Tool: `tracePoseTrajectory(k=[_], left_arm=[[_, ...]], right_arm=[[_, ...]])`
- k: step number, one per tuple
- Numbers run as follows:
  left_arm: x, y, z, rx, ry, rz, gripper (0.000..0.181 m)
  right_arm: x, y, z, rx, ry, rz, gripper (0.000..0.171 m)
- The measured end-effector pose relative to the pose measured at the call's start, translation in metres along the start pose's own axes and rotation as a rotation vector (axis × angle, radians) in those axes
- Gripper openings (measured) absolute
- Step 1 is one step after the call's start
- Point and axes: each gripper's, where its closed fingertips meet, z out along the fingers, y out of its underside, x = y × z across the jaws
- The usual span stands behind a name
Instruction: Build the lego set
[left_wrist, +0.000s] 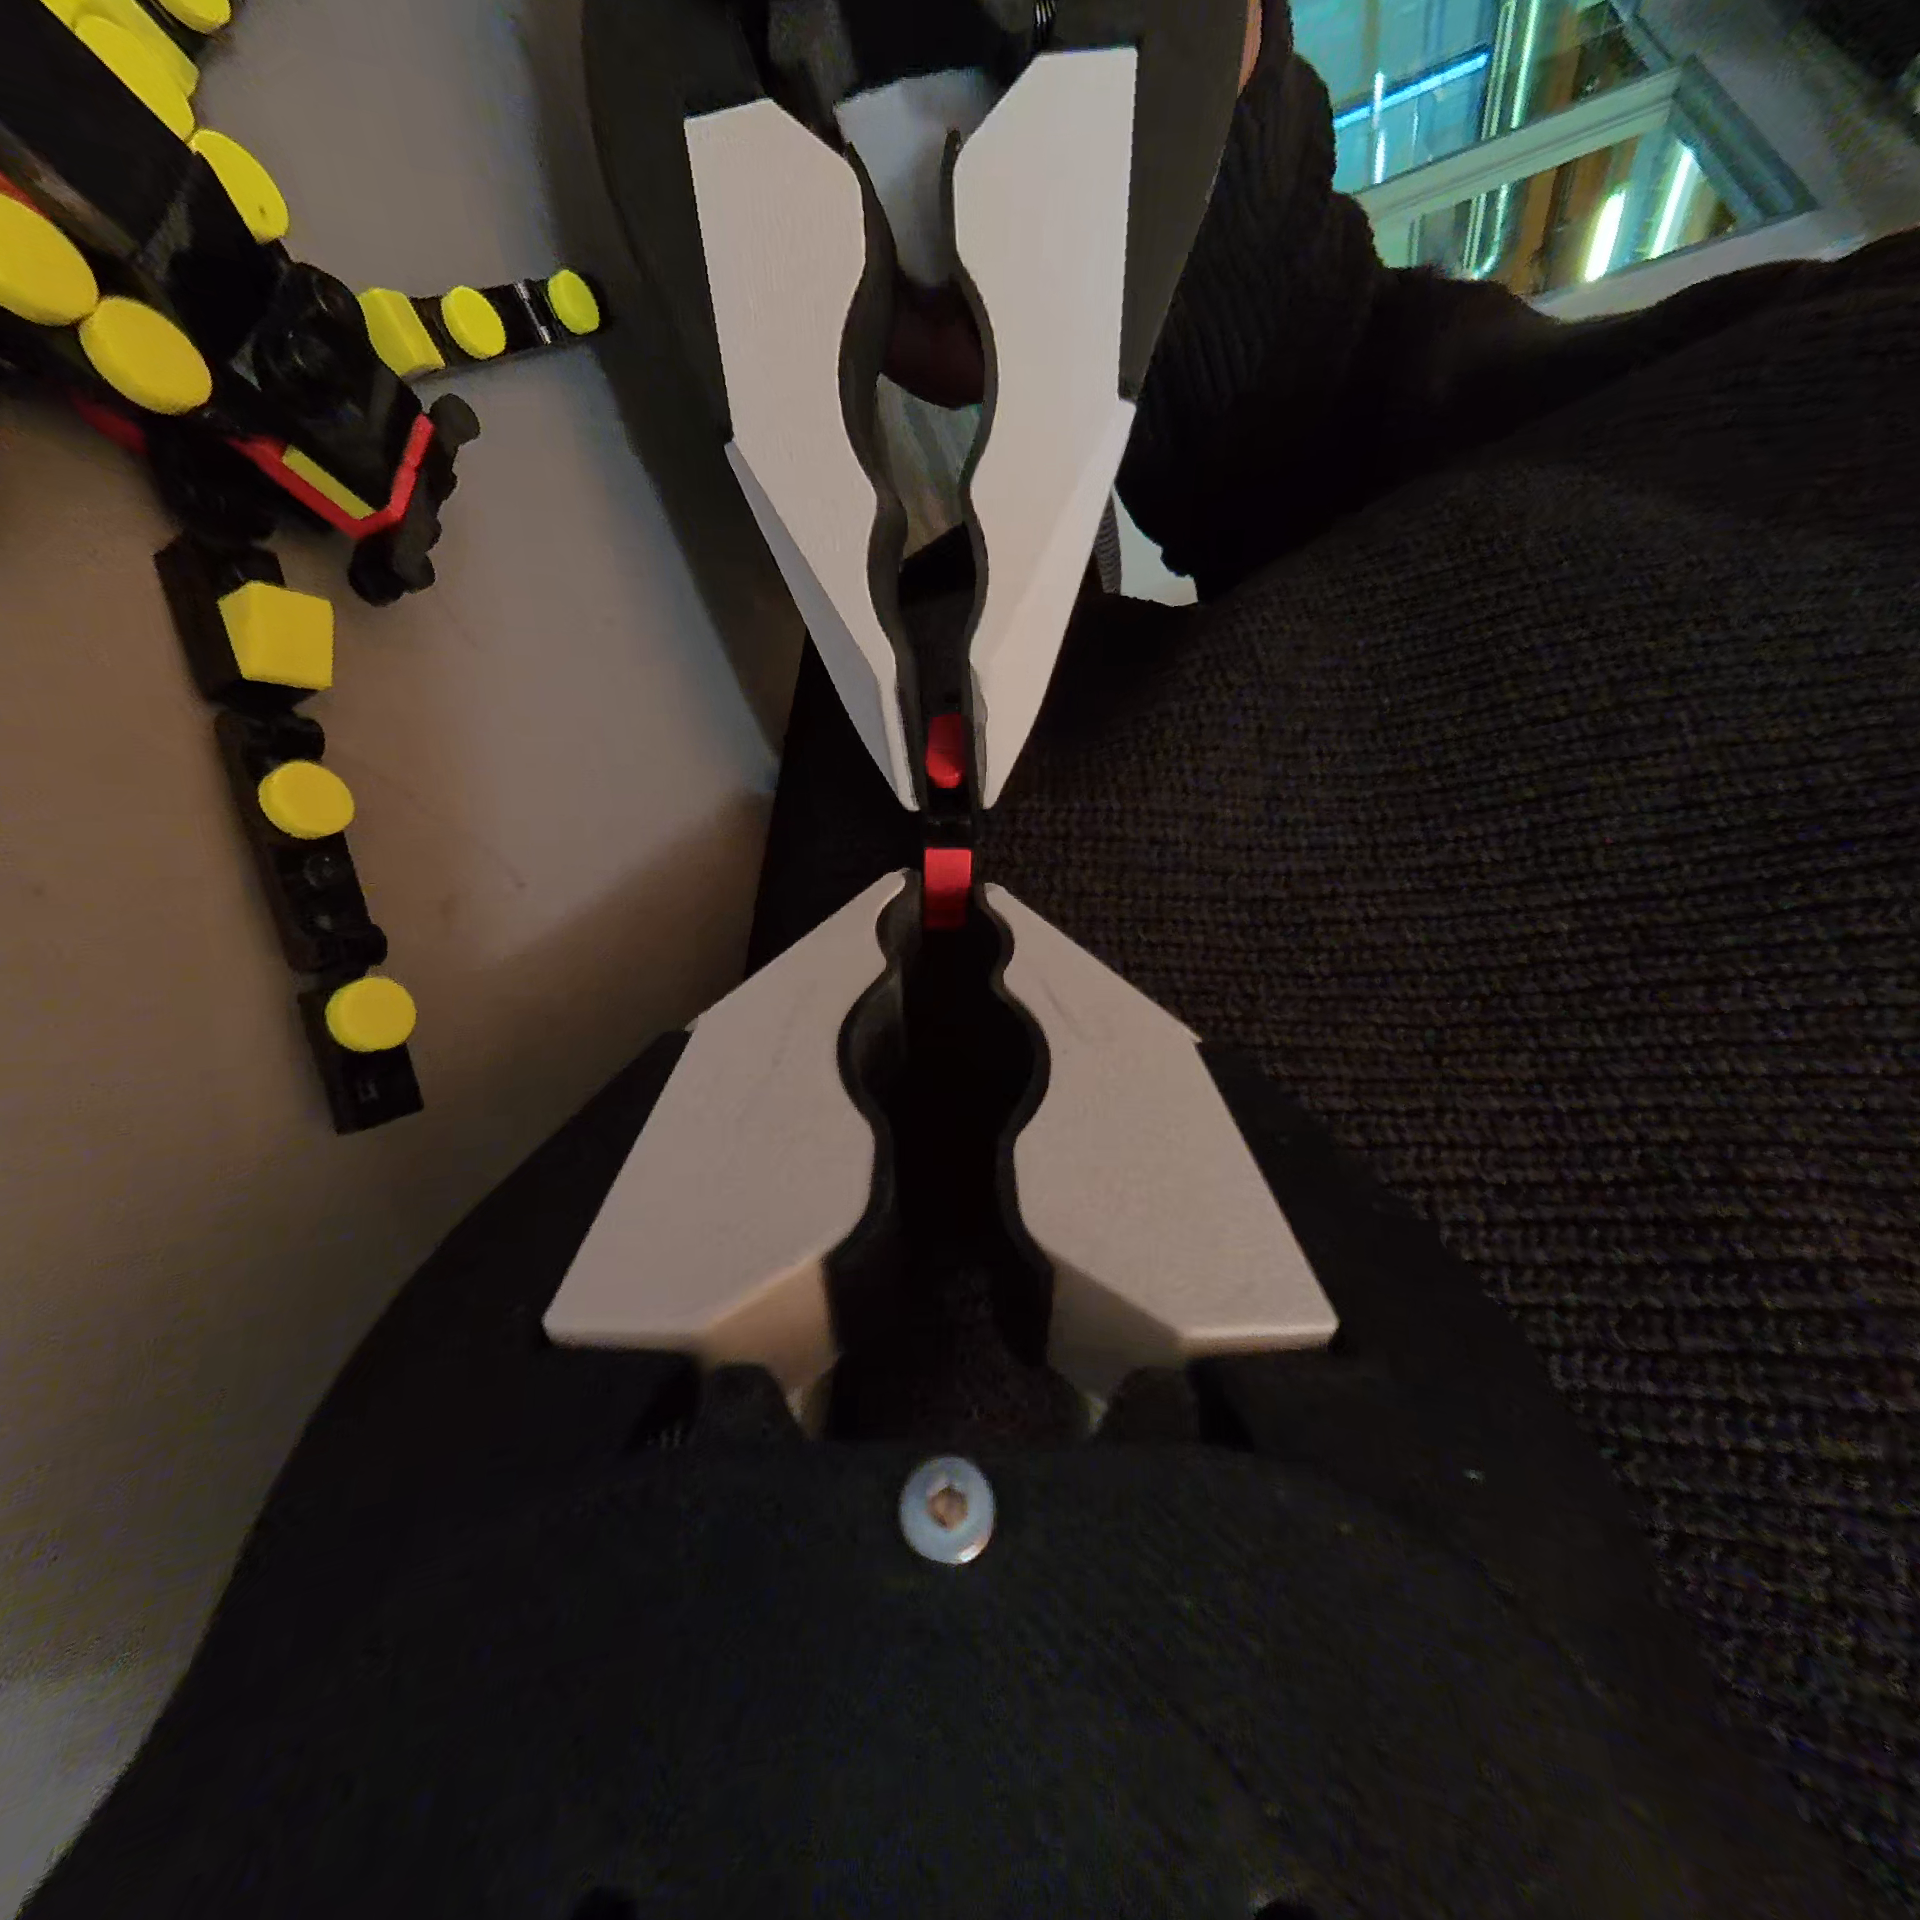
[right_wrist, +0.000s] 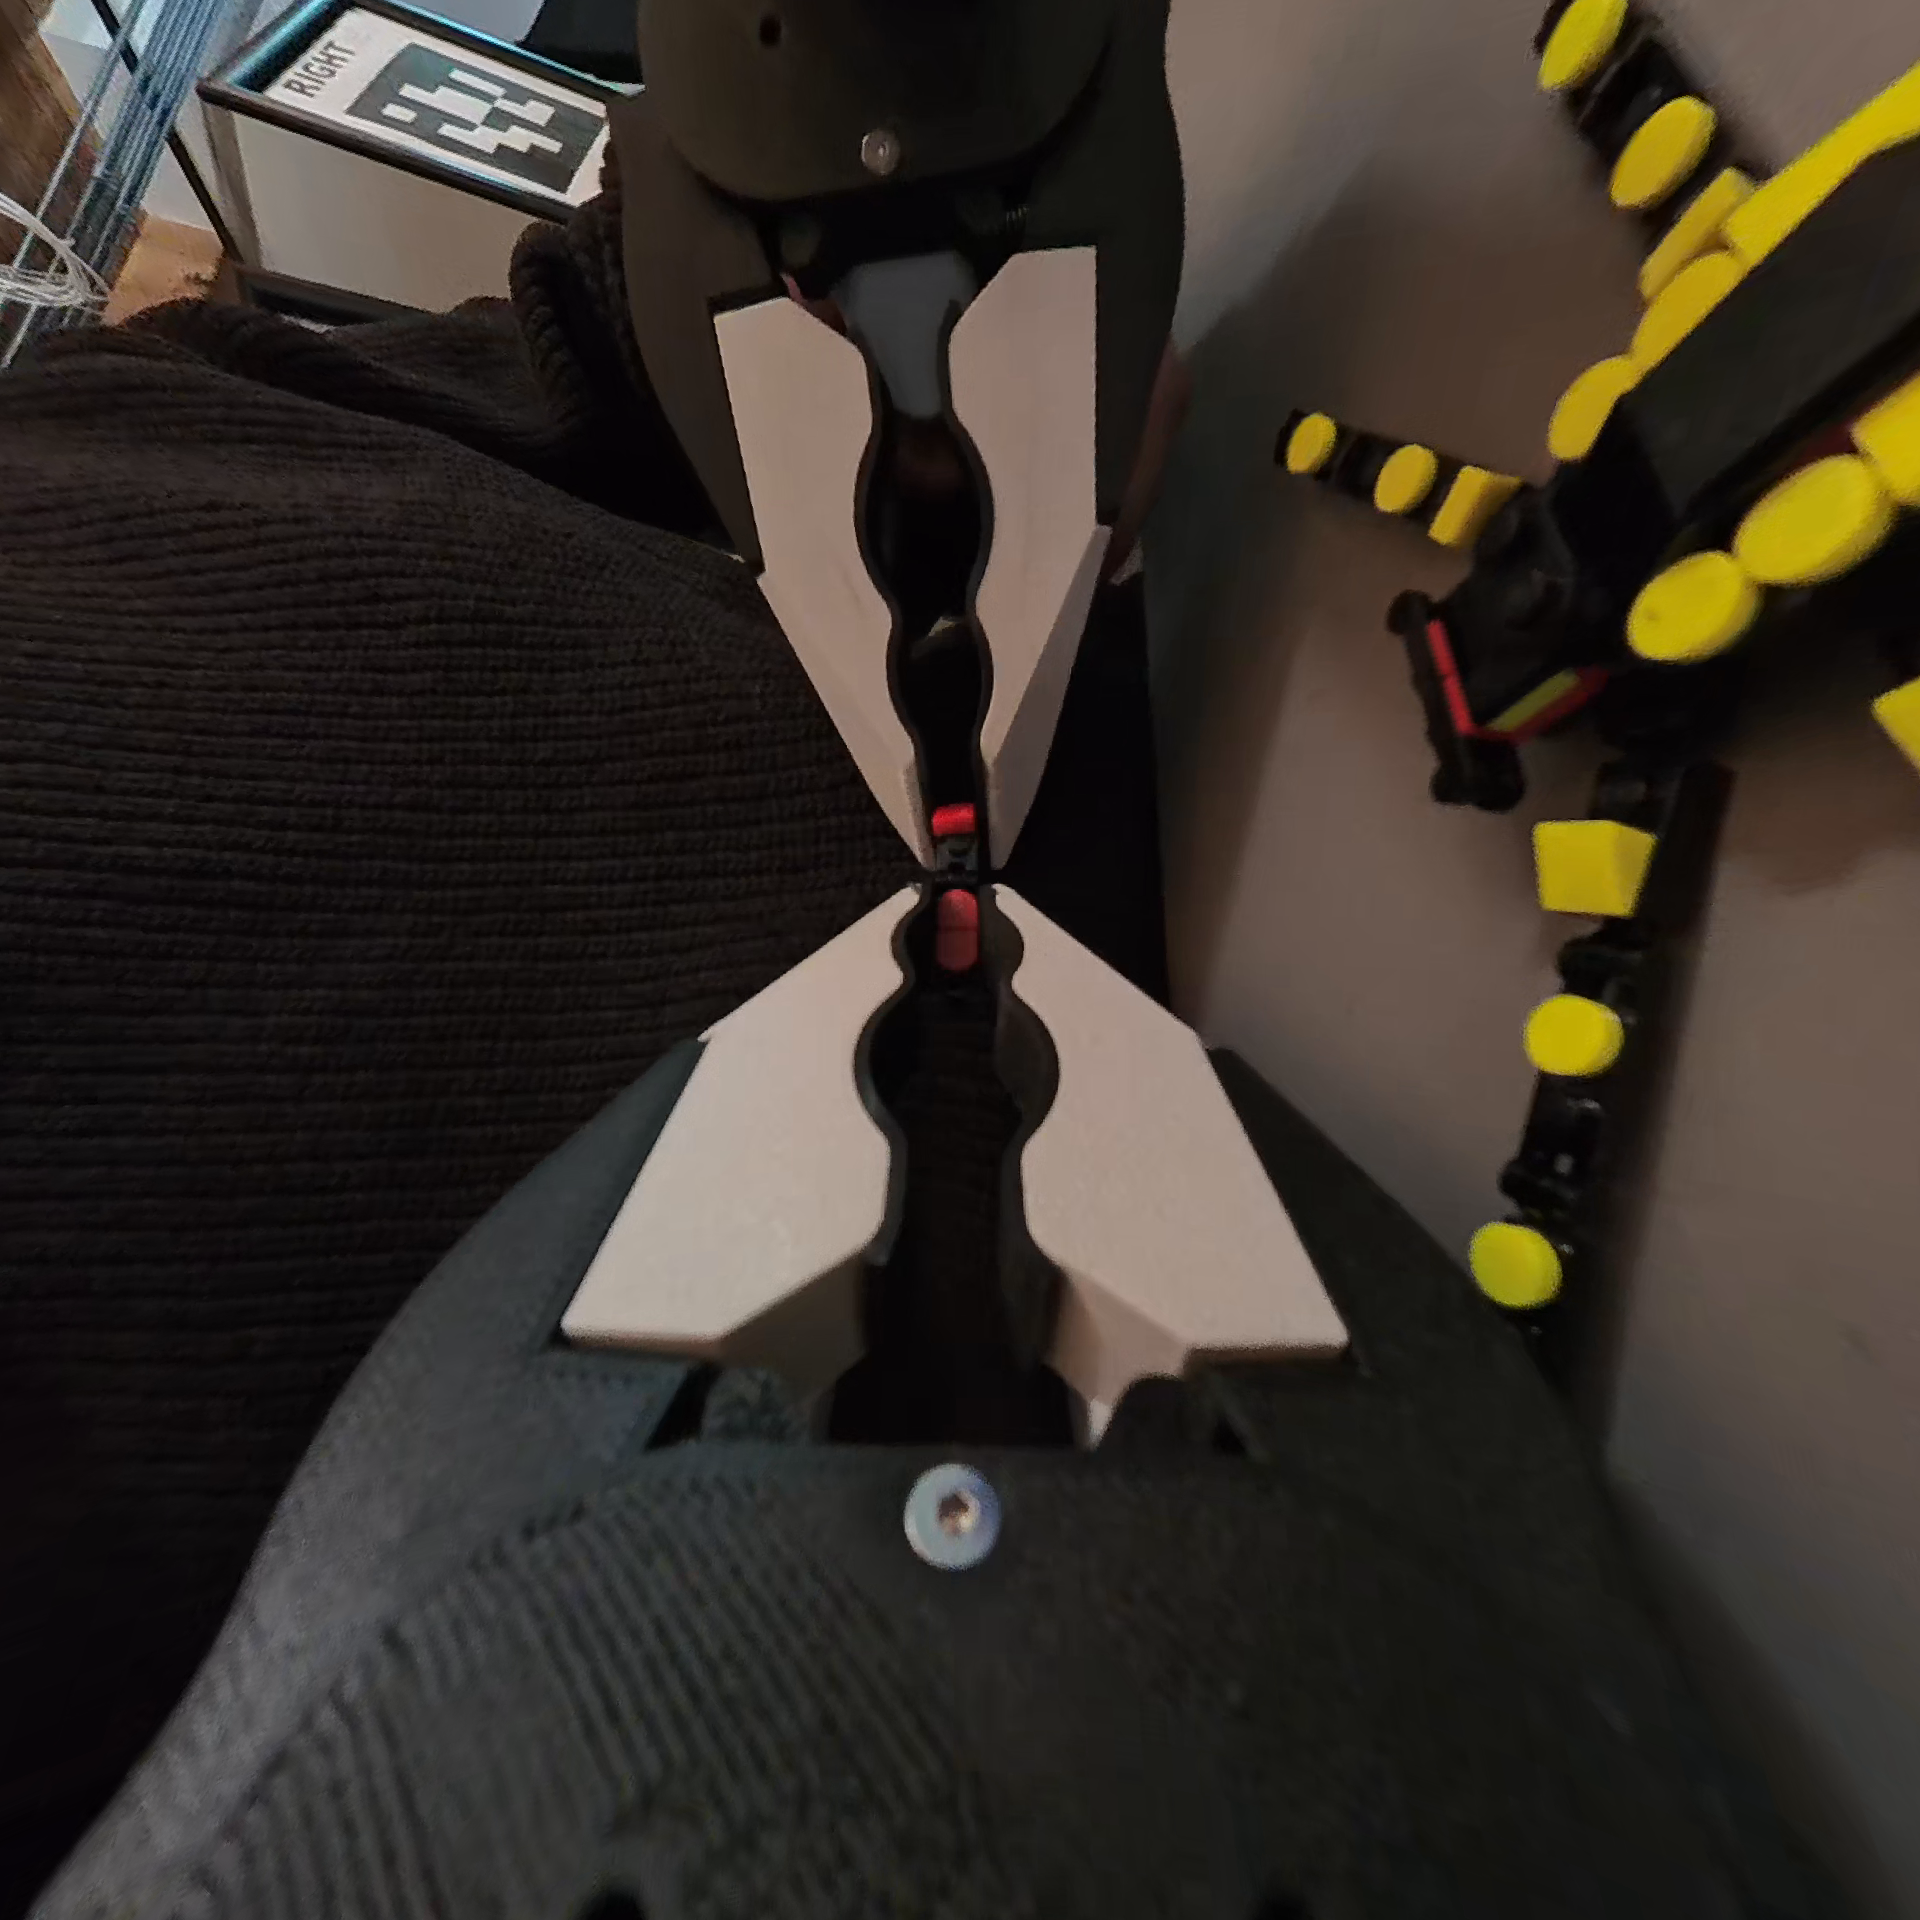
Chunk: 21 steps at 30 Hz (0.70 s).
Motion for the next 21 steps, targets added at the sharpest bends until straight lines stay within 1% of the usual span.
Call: tracePoseTrajectory(k=[4,6,8,10,12,14,17,19,21], left_arm=[[-0.009,-0.007,0.0,0.024,-0.074,0.05,0.005],[-0.02,-0.01,-0.004,0.033,-0.165,0.097,0.005],[-0.033,-0.01,-0.01,0.011,-0.285,0.164,0.005],[-0.043,-0.008,-0.015,-0.023,-0.397,0.234,0.005],[-0.049,-0.006,-0.018,-0.052,-0.484,0.294,0.005],[-0.052,-0.005,-0.017,-0.079,-0.525,0.32,0.005],[-0.054,-0.005,-0.013,-0.096,-0.538,0.331,0.005],[-0.054,-0.006,-0.011,-0.091,-0.541,0.334,0.005],[-0.054,-0.007,-0.011,-0.083,-0.546,0.339,0.005]], right_arm=[[0.009,-0.003,-0.005,0.023,0.057,-0.02,0.006],[0.02,-0.006,-0.009,0.027,0.149,-0.073,0.006],[0.031,-0.008,-0.015,0.019,0.286,-0.199,0.006],[0.04,-0.013,-0.021,0.003,0.453,-0.39,0.006],[0.041,-0.015,-0.023,-0.024,0.574,-0.577,0.006],[0.041,-0.017,-0.022,-0.042,0.657,-0.71,0.006],[0.047,-0.019,-0.024,-0.072,0.756,-0.841,0.006],[0.052,-0.019,-0.027,-0.104,0.809,-0.884,0.006],[0.055,-0.017,-0.026,-0.118,0.82,-0.886,0.007]])
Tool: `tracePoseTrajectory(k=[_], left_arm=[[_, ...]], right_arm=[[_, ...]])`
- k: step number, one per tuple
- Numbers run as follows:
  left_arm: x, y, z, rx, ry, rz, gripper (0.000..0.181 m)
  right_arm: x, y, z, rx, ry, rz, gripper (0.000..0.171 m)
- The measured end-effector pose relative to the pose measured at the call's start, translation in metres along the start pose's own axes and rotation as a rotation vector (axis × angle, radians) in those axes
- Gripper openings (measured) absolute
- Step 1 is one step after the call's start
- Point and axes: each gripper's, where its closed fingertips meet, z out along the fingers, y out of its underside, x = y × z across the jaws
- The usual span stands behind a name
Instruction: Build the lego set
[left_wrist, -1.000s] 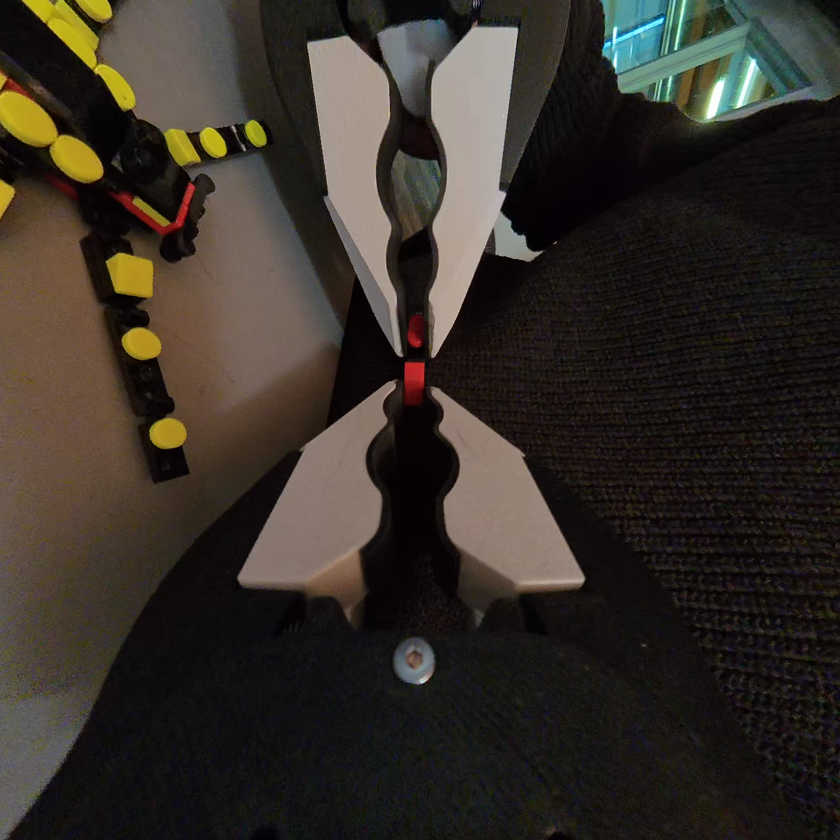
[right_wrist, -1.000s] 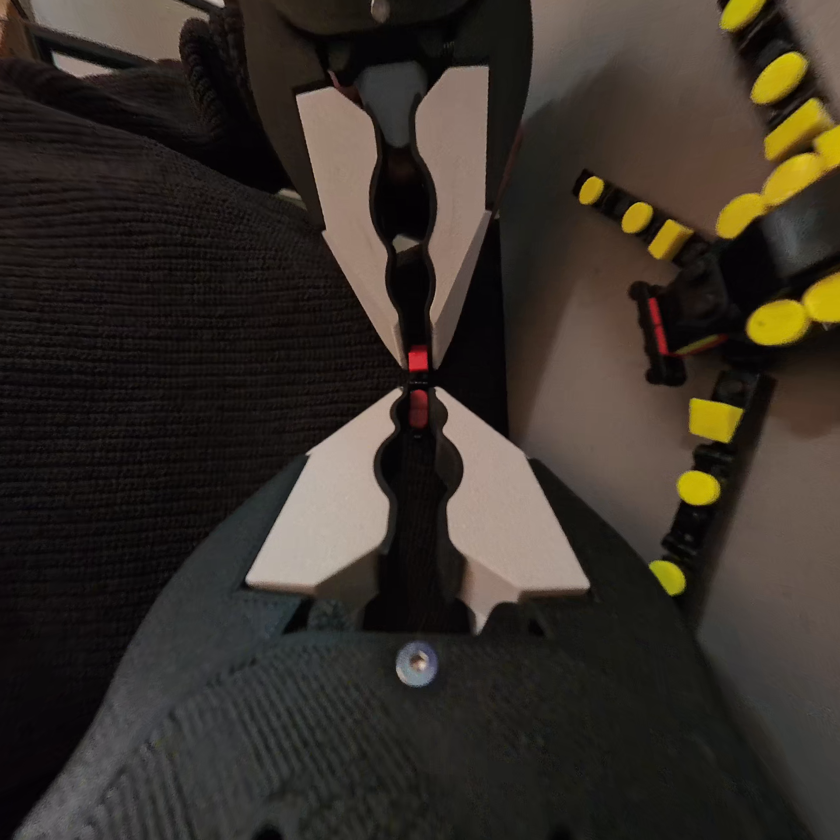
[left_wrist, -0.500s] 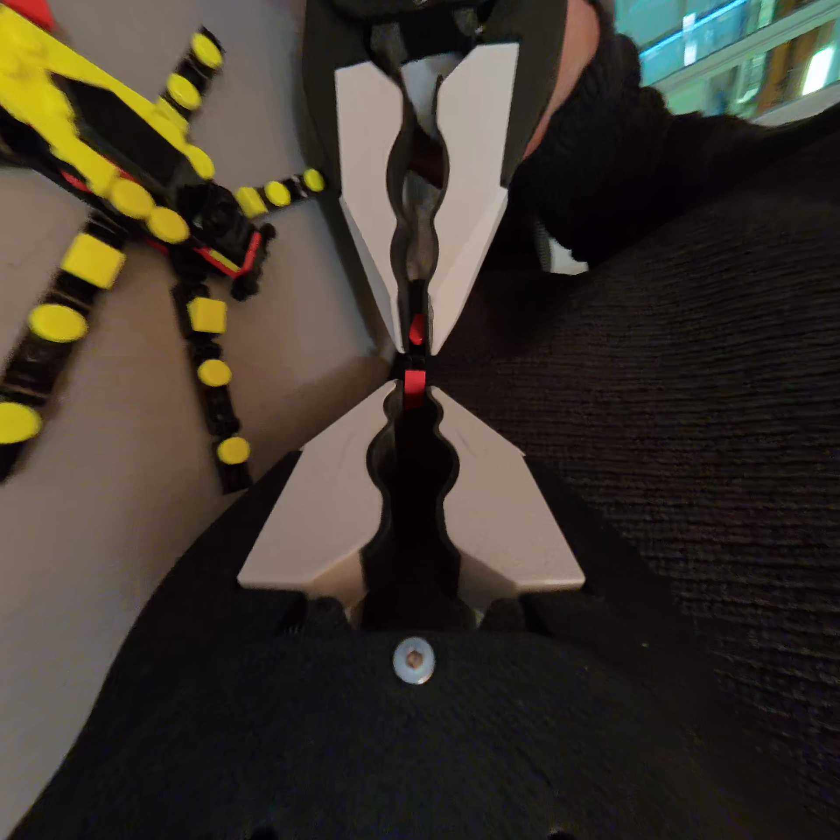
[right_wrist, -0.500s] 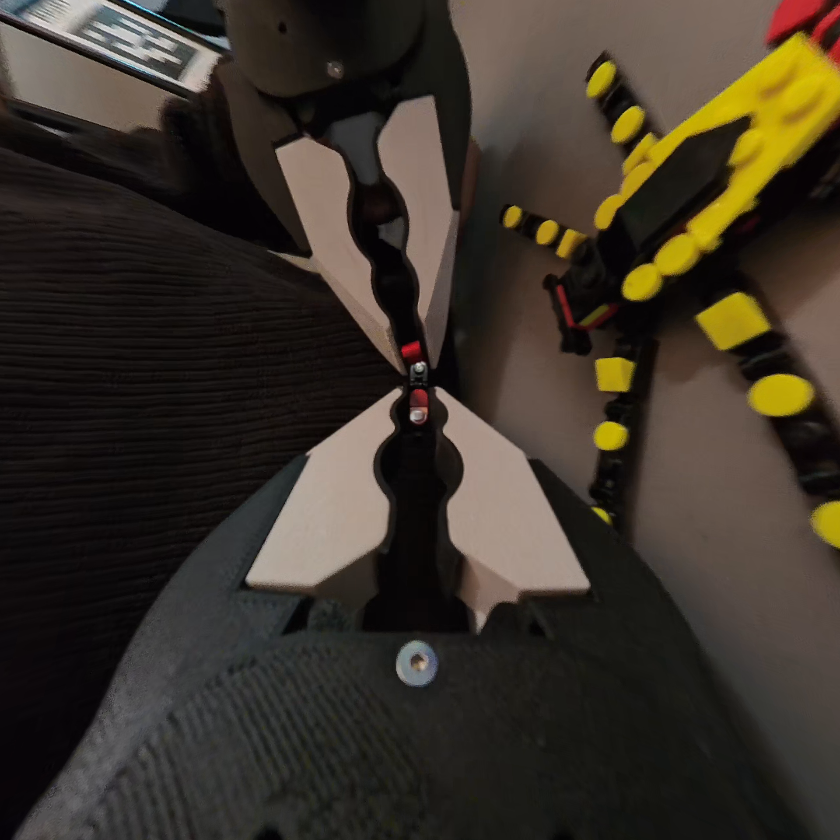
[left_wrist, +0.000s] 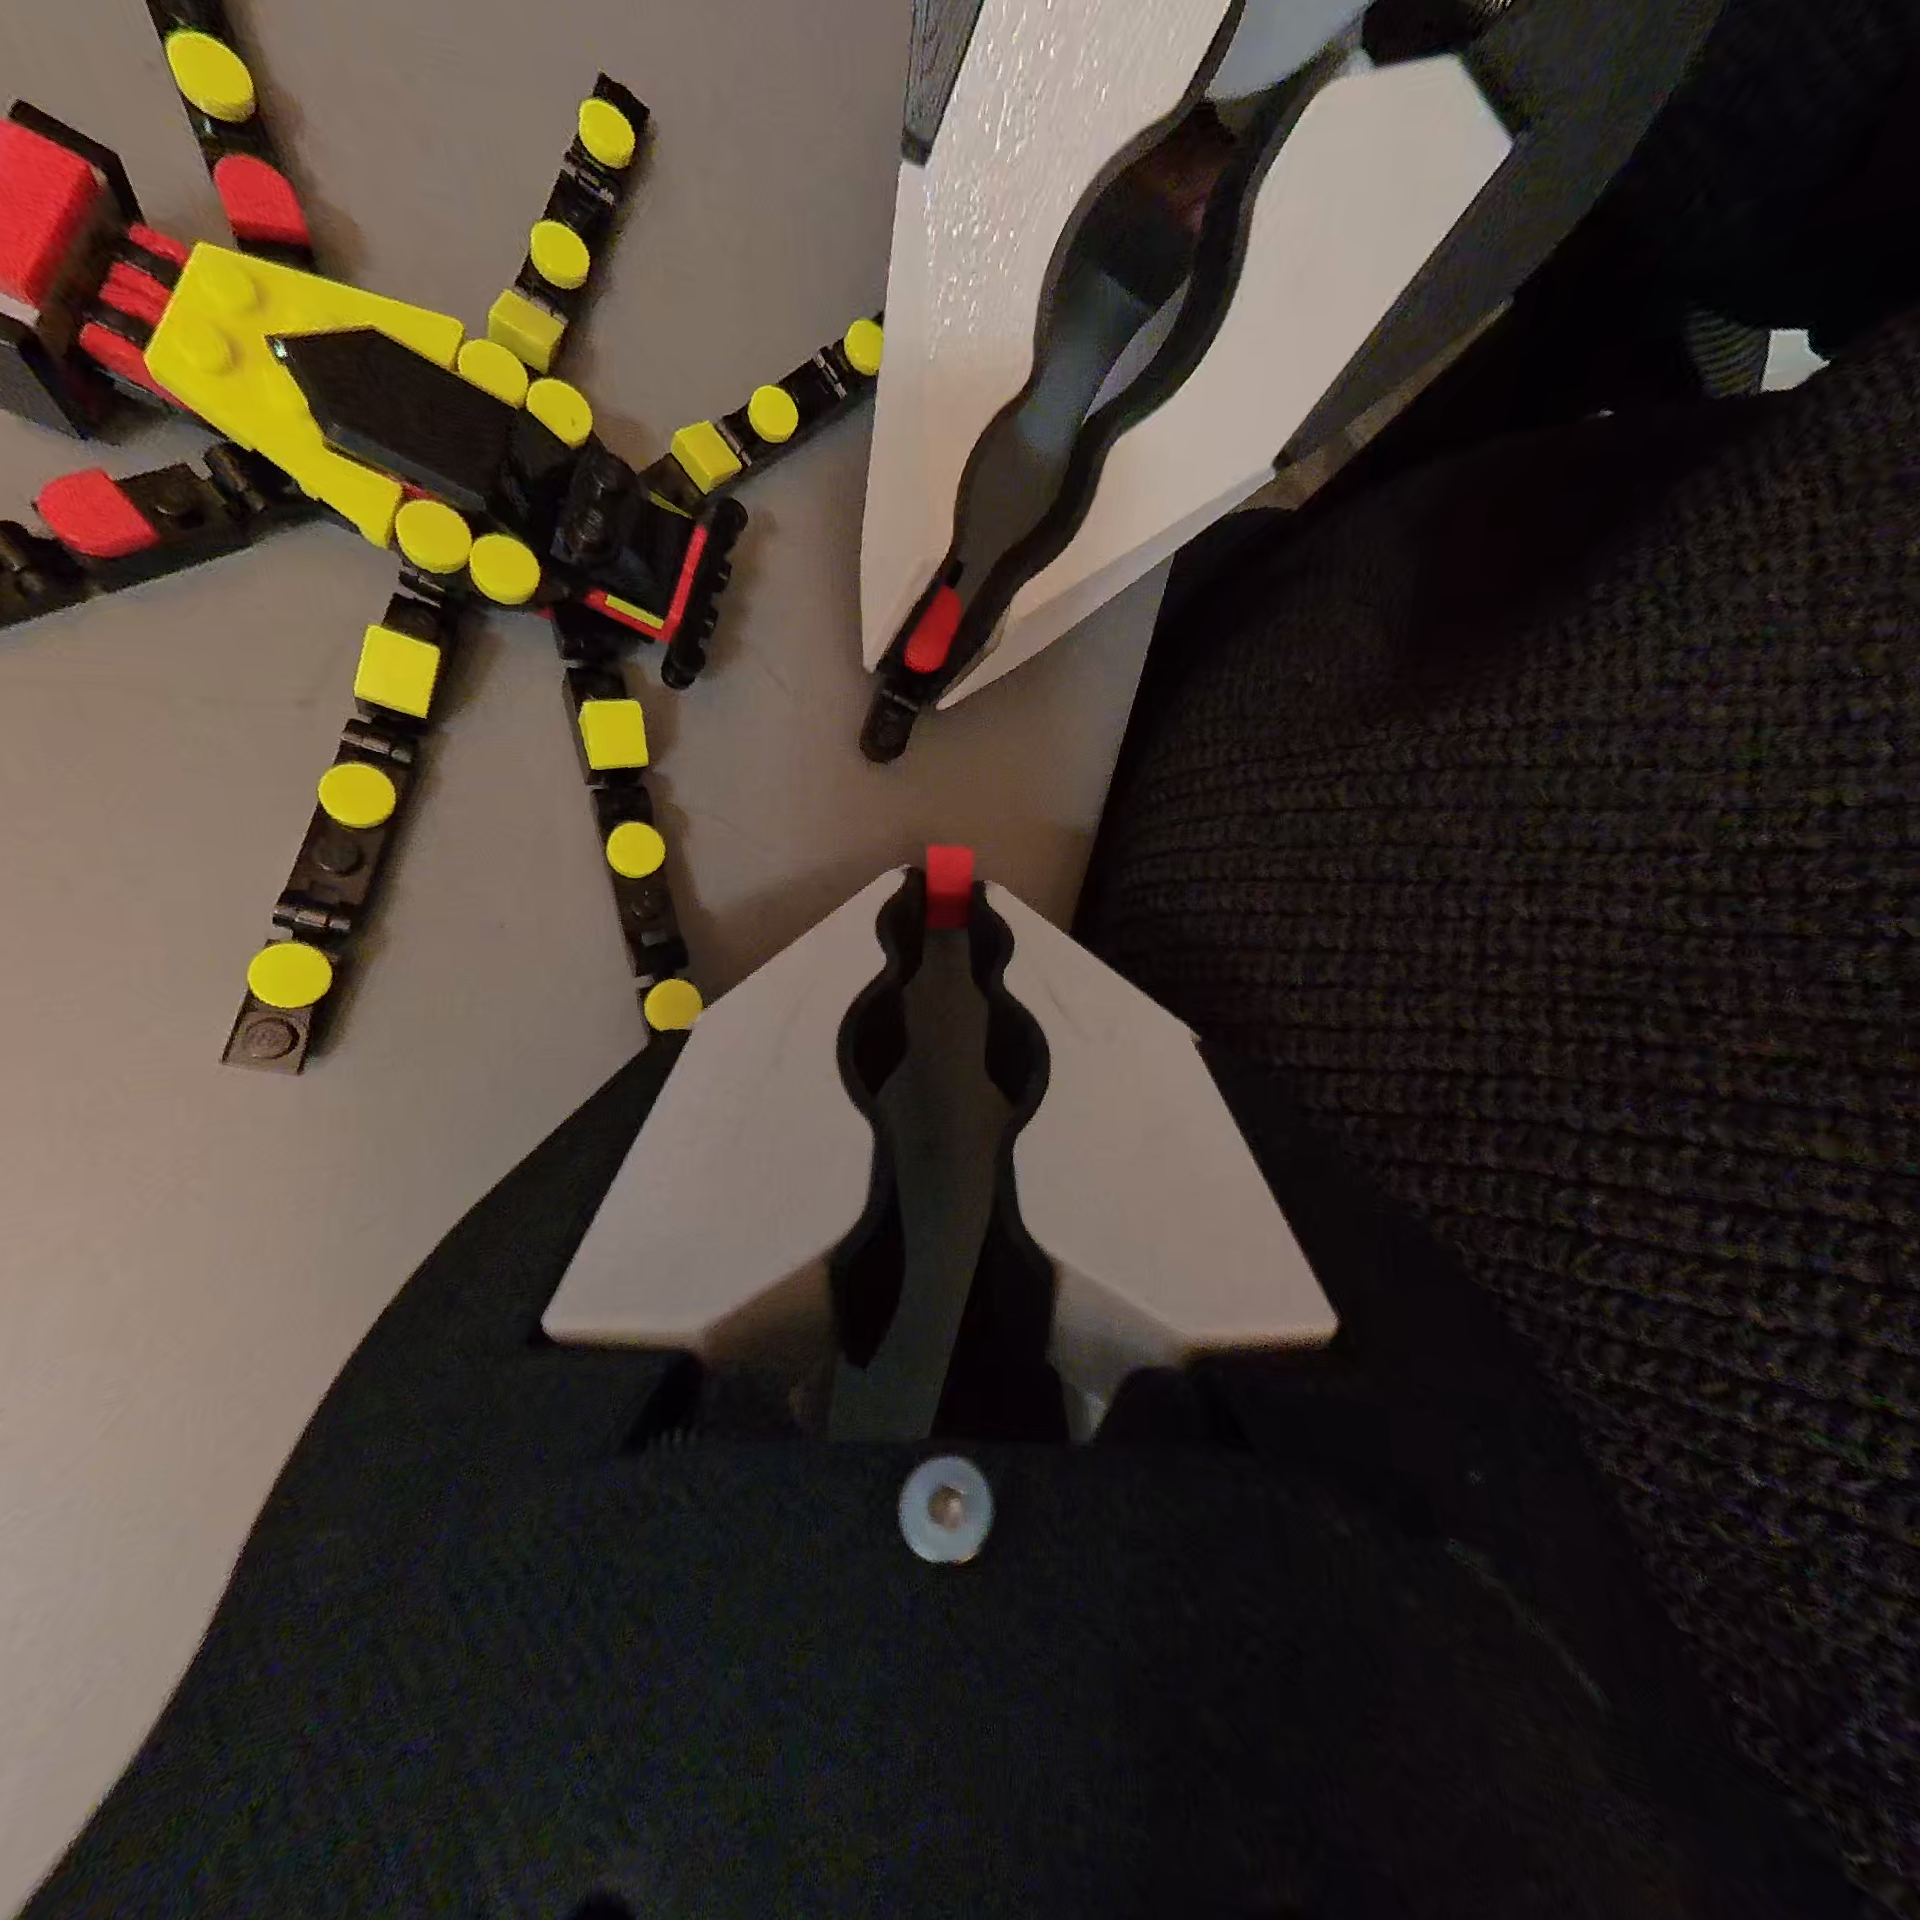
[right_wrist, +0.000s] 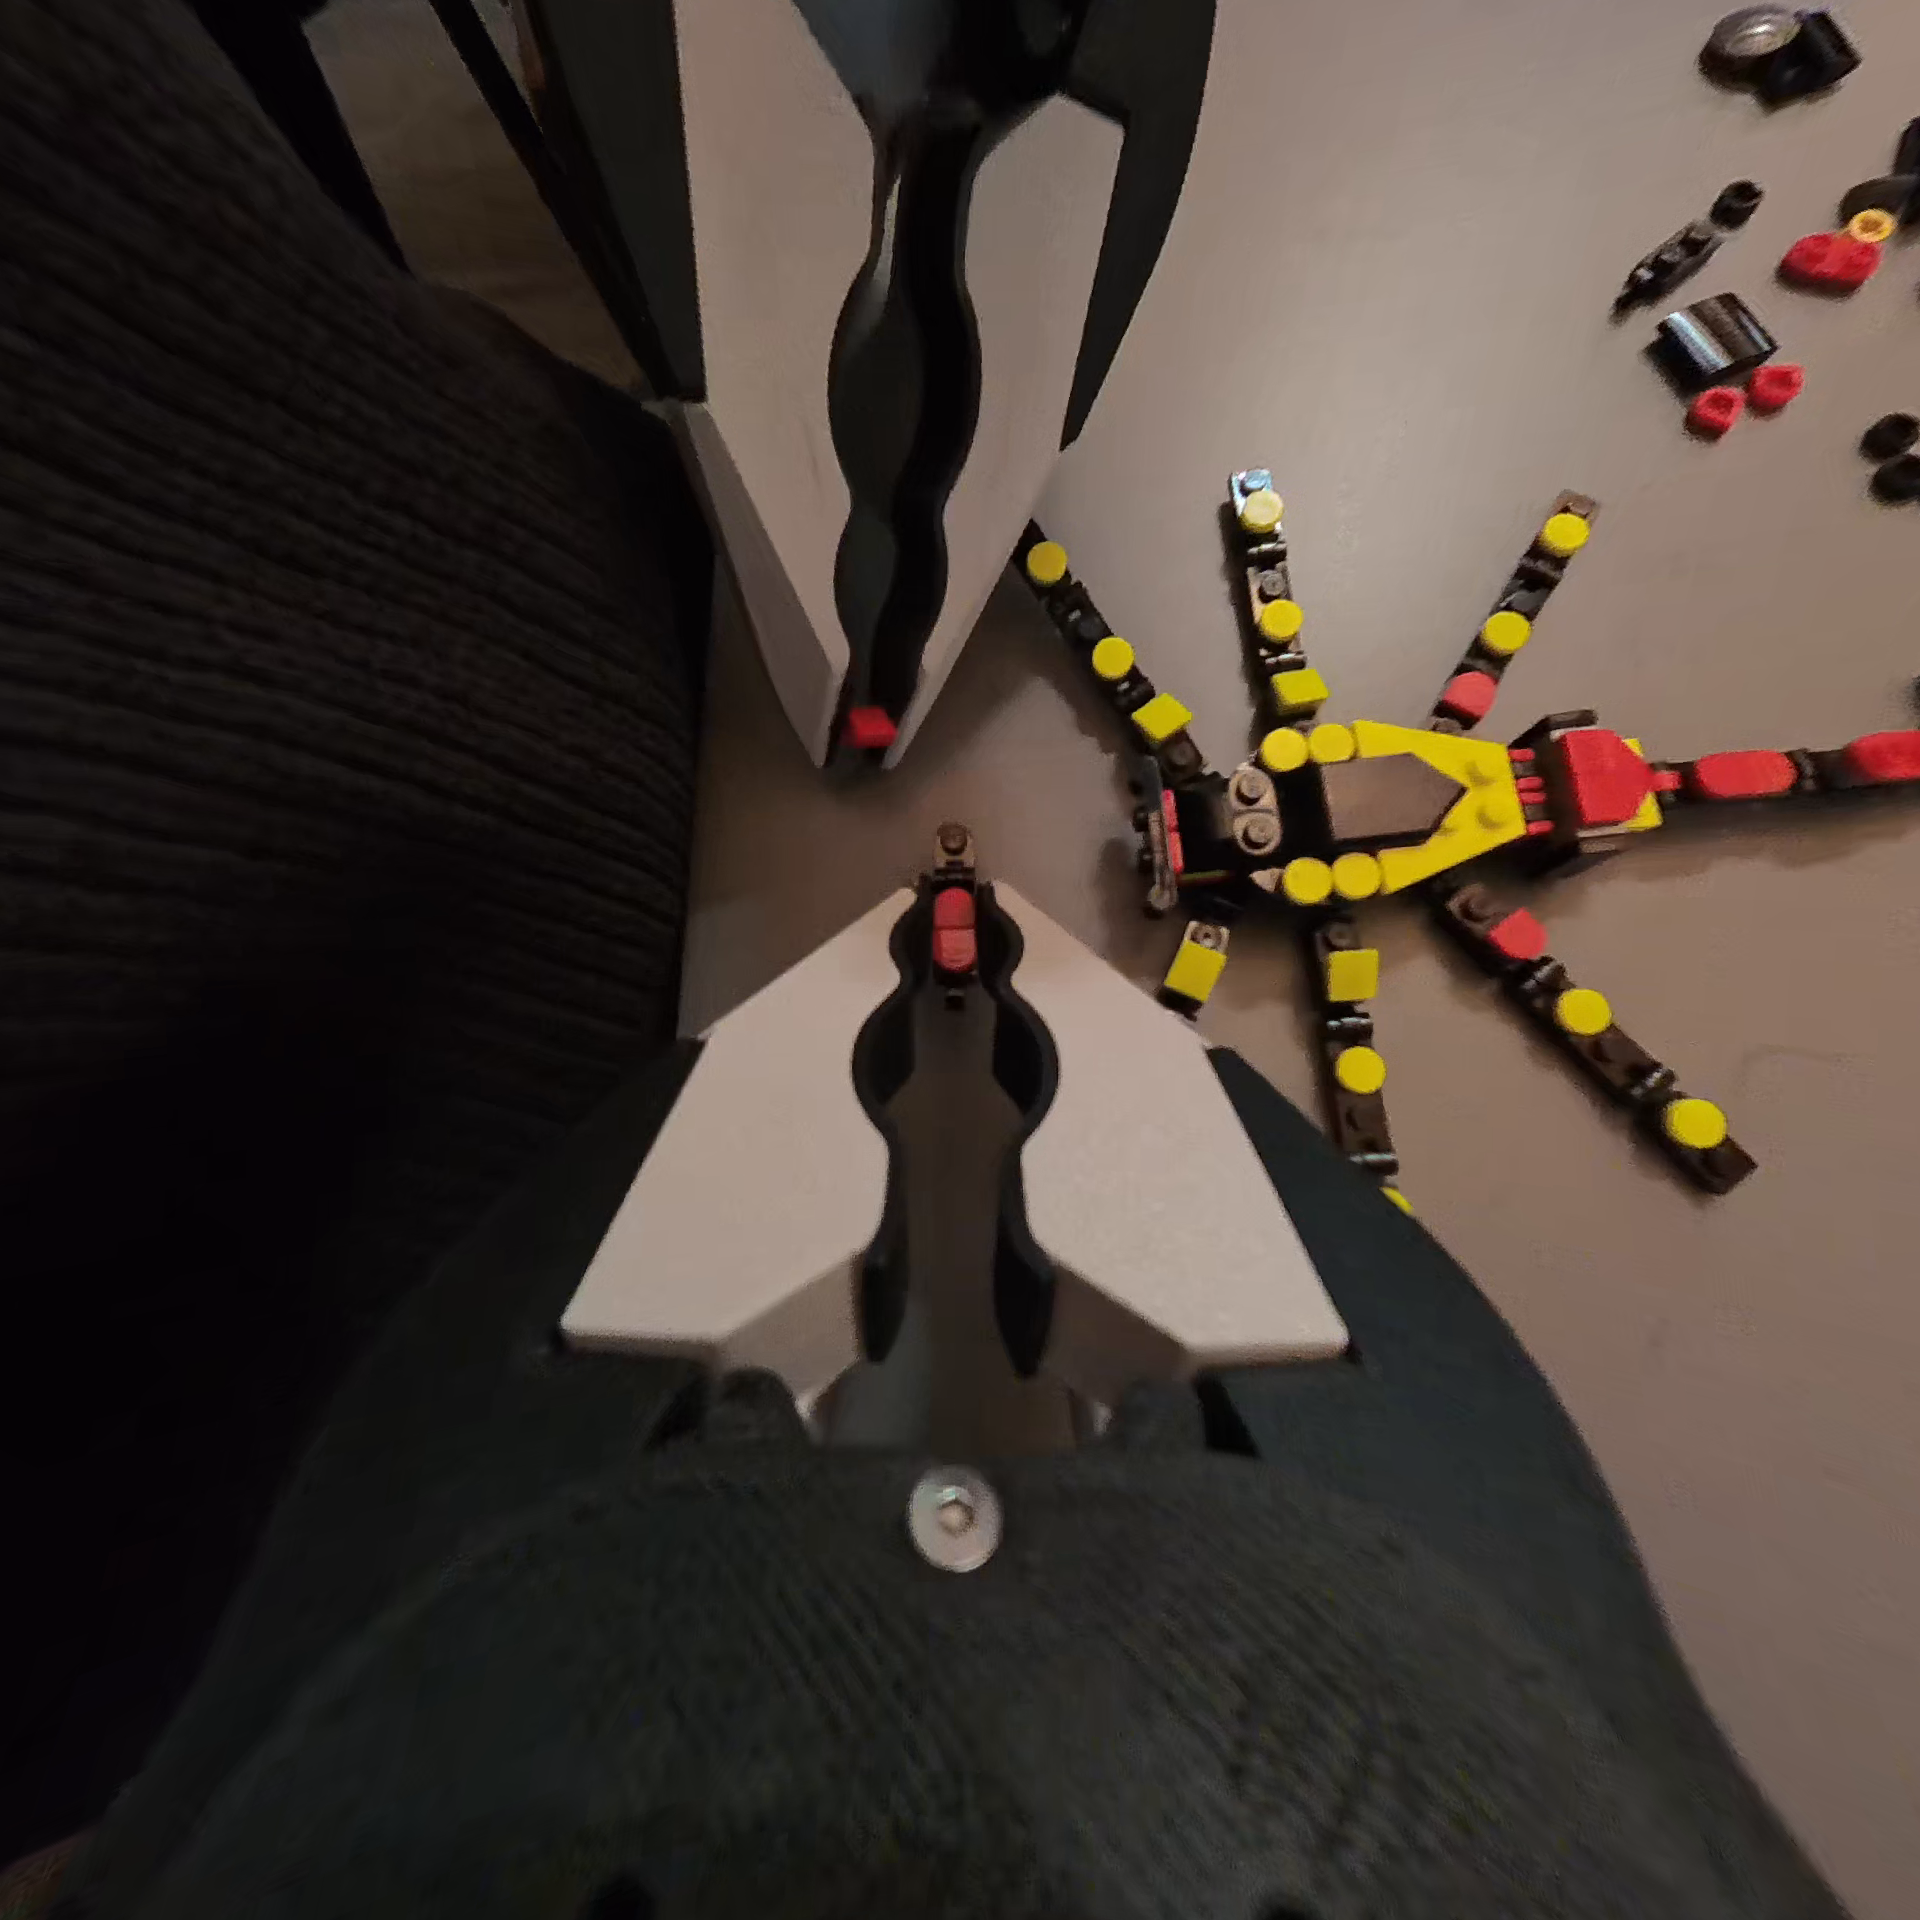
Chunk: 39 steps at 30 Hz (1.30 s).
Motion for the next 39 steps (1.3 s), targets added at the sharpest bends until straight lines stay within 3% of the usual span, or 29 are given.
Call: tracePoseTrajectory(k=[5,10,15,22,27,37,39], left_arm=[[-0.001,-0.003,-0.004,0.033,-0.016,-0.006,0.005],[0.0,-0.007,-0.009,0.073,-0.024,-0.012,0.005],[0.007,-0.024,-0.016,0.167,-0.037,0.043,0.005],[-0.01,-0.051,-0.036,0.314,-0.411,0.305,0.005],[-0.009,-0.058,-0.036,0.315,-0.577,0.473,0.005],[-0.008,-0.062,-0.035,0.341,-0.641,0.517,0.007],[-0.002,-0.066,-0.039,0.423,-0.59,0.483,0.02]], right_arm=[[0.002,0.001,0.0,0.006,0.021,0.006,0.01],[0.001,-0.019,-0.012,0.126,0.018,0.069,0.02],[0.004,-0.045,-0.027,0.288,0.033,0.237,0.012],[0.011,-0.062,-0.04,0.536,-0.04,0.676,0.013],[0.018,-0.06,-0.04,0.548,0.028,0.709,0.012],[0.018,-0.059,-0.039,0.555,0.001,0.696,0.001],[0.014,-0.066,-0.047,0.602,-0.035,0.651,0.001]])
